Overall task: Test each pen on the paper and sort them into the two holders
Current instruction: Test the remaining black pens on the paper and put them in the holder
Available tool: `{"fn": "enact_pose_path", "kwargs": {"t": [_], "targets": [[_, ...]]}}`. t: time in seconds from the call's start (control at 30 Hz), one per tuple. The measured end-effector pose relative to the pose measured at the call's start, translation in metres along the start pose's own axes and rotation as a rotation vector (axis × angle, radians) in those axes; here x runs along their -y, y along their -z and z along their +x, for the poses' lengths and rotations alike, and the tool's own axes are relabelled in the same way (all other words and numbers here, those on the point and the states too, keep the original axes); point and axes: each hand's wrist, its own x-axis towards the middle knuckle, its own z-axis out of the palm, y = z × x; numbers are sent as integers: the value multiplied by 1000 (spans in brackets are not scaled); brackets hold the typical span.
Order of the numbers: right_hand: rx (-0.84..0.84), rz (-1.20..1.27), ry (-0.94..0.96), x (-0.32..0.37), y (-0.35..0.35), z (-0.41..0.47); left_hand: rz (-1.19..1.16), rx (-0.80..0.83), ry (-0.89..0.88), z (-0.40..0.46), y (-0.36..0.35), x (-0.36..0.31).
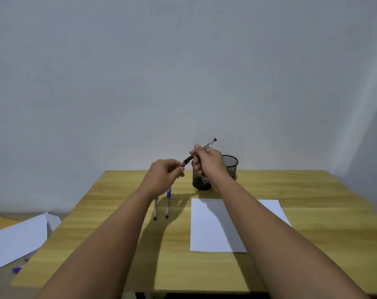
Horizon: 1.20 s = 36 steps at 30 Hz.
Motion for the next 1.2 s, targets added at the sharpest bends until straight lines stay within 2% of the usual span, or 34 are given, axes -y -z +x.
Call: {"fn": "enact_pose_path", "kwargs": {"t": [0.1, 0.27, 0.37, 0.43, 0.5, 0.63, 0.73, 0.8, 0.93, 1.03, 1.13, 1.2], "targets": [[-67, -6, -21, -12, 17, -2, -45, 133, -9, -2, -19, -3], [-139, -42, -87, -37, 35, -3, -232, 241, 69, -10, -44, -10], [-314, -21, -146, -45, 42, 7, -301, 304, 151, -13, -61, -17], [-504, 67, -203, -41, 65, 18, -246, 368, 196, -18, -65, -9], [-592, 28, -188, -34, 97, 25, -73, 327, 225, -25, -64, 12], [-533, -105, -76, -28, 123, 25, 439, 15, 221, -22, -59, 49], [-449, -103, -37, -39, 121, 21, 735, 18, 186, -10, -64, 62], [-424, -55, -26, -46, 124, 17, 835, 61, 191, -5, -68, 68], [-415, -54, 29, -62, 135, 5, 898, 83, 171, -3, -76, 77], [-433, -71, 26, -73, 142, -1, 932, 38, 128, -9, -79, 76], [-394, -59, -26, -81, 139, -9, 853, -59, -77, -16, -82, 72], [-333, -31, -52, -87, 133, -12, 732, -47, -232, -20, -87, 68]]}}
